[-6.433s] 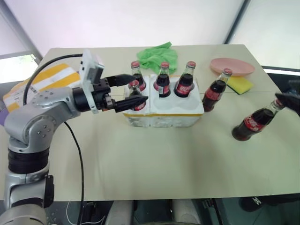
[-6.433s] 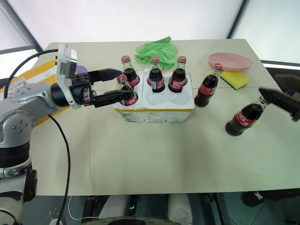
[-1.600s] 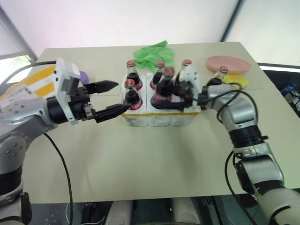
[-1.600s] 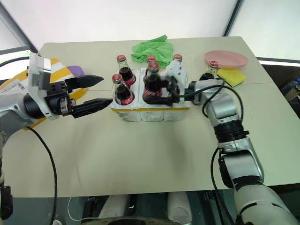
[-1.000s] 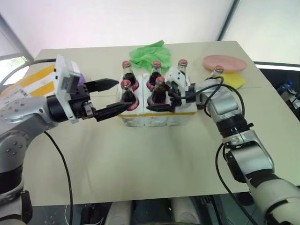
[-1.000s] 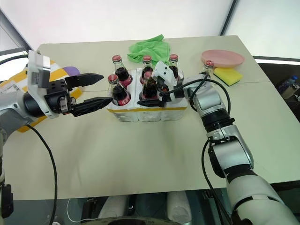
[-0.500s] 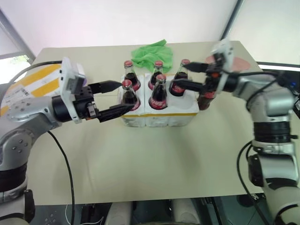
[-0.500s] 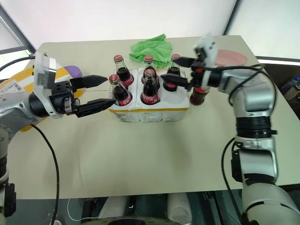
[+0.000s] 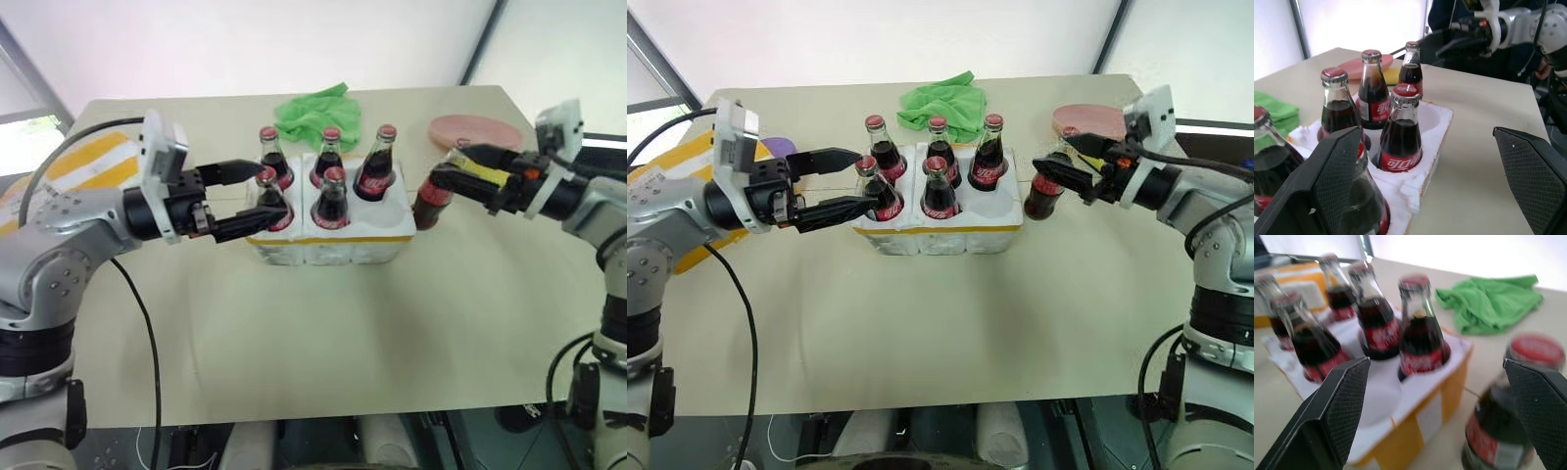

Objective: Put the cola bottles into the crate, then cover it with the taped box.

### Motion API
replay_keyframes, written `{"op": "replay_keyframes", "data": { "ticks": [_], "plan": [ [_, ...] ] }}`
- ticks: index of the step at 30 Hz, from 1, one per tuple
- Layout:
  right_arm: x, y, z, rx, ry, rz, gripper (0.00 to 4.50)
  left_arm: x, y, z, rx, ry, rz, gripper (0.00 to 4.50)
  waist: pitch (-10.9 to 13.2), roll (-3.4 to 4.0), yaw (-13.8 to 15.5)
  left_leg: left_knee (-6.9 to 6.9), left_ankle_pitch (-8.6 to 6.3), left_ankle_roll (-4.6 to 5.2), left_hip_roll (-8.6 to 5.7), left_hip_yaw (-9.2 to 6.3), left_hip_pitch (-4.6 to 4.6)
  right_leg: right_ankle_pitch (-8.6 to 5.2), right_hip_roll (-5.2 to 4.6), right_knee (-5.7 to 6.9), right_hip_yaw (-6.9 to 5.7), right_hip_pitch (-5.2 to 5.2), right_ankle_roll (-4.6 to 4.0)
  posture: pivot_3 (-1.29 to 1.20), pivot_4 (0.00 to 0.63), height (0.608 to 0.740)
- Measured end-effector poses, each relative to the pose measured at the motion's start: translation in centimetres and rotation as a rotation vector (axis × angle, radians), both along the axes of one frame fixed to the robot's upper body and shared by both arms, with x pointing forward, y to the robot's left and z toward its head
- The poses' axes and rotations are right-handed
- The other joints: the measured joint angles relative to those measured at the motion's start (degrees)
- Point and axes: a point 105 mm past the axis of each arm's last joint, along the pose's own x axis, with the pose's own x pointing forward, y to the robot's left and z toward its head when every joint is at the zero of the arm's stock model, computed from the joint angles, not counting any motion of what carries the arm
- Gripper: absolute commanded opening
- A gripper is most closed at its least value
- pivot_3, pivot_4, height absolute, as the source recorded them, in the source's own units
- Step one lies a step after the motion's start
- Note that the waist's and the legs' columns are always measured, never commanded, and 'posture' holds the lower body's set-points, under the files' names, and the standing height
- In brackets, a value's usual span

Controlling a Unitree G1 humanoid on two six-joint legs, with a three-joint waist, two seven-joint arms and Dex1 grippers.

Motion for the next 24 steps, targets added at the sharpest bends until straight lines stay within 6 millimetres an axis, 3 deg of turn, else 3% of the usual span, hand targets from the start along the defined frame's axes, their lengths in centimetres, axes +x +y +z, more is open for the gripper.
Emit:
{"op": "replay_keyframes", "data": {
  "ticks": [9,24],
  "plan": [
    [0.4,-2.3,-2.5,-0.036,0.015,-0.122,4.46,-0.1,0.0,0.0,0.005,-0.002,-0.005,4.5,0.0,0.0,-0.3,-0.01,0.0,0.0,0.01,0.01,0.03,0.0,0.0,0.02,0.01,0.0,0.0,0.0,0.15,0.74],
    [4.6,-0.5,-6.7,0.012,0.028,-0.2,4.46,-0.6,-0.3,0.0,0.011,-0.005,0.004,4.5,0.0,0.0,-0.3,-0.02,0.0,0.0,0.02,0.0,0.06,0.01,0.01,0.05,0.01,0.0,0.0,0.0,0.15,0.74]
  ]
}}
